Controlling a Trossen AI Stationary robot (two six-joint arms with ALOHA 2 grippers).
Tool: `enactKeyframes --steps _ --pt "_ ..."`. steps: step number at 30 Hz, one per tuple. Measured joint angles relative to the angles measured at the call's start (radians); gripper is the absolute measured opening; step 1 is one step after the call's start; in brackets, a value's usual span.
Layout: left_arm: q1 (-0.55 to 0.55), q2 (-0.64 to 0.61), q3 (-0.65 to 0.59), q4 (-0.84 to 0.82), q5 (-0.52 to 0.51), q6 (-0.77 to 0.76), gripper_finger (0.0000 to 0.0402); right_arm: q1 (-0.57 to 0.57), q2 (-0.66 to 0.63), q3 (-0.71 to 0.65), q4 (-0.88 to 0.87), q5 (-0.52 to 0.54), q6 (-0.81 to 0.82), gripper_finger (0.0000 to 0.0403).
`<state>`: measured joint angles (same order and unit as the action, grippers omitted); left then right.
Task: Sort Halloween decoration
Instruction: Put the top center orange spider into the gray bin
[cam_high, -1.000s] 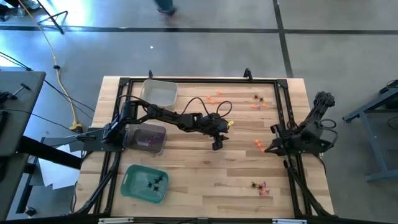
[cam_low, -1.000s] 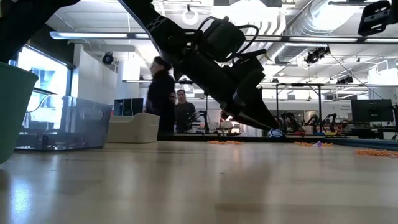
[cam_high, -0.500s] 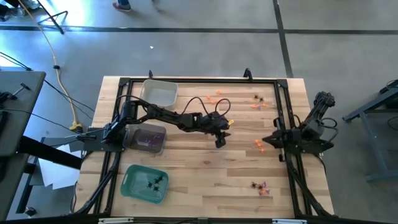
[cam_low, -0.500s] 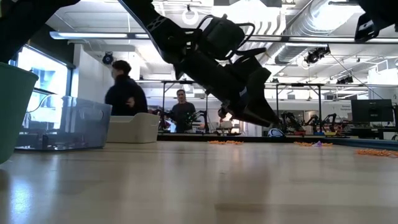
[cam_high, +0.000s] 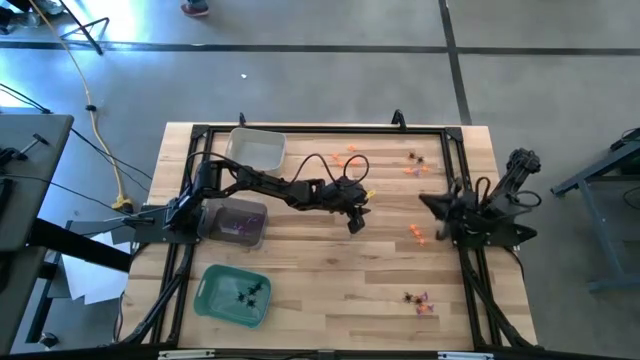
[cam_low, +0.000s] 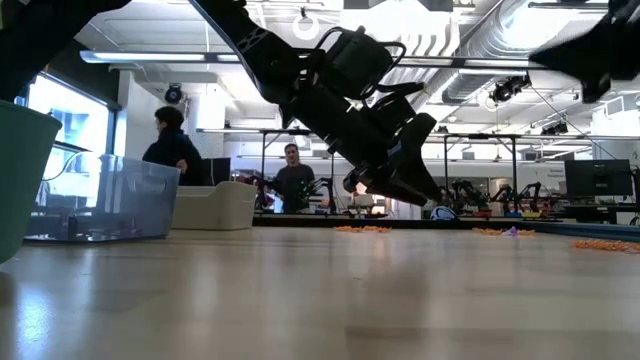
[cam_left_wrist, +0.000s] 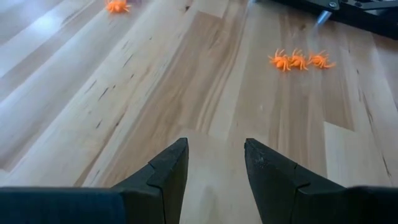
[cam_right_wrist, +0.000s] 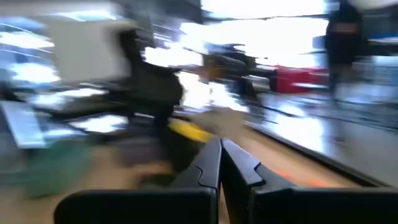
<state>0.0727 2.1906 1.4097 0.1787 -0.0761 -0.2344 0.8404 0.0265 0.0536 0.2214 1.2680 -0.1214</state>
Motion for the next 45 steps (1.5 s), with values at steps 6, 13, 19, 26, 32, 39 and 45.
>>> enactKeyframes --steps 6,13,19,26,32,39,45 --pt "-0.004 0.000 0.000 -0.028 0.000 -0.008 0.0146 -0.092 0.000 0.018 0.003 0.012 0.023 0.0000" --pt "-0.023 -0.035 -0.002 -0.142 0.000 0.003 0.0146 -0.205 0.023 0.024 -0.053 -0.200 0.220 0.0000" --pt "-0.040 -0.061 0.001 -0.167 -0.044 0.059 0.0146 -0.353 0.186 0.029 0.041 -0.406 0.343 0.0000" --pt "-0.051 -0.073 0.000 -0.241 -0.089 0.079 0.0146 -0.533 0.457 0.262 -0.086 -0.545 0.257 0.0000" --pt "-0.086 -0.103 -0.002 -0.335 -0.173 0.075 0.0146 -0.718 0.706 0.538 -0.524 -0.598 0.253 0.0000" --pt "-0.168 -0.194 0.000 -0.539 -0.492 0.089 0.0146 -0.952 0.928 0.668 -0.632 -0.826 0.197 0.0000" --pt "-0.236 -0.220 -0.007 -0.710 -0.675 -0.002 0.0146 -1.157 1.071 0.665 -0.552 -0.985 0.142 0.0000"
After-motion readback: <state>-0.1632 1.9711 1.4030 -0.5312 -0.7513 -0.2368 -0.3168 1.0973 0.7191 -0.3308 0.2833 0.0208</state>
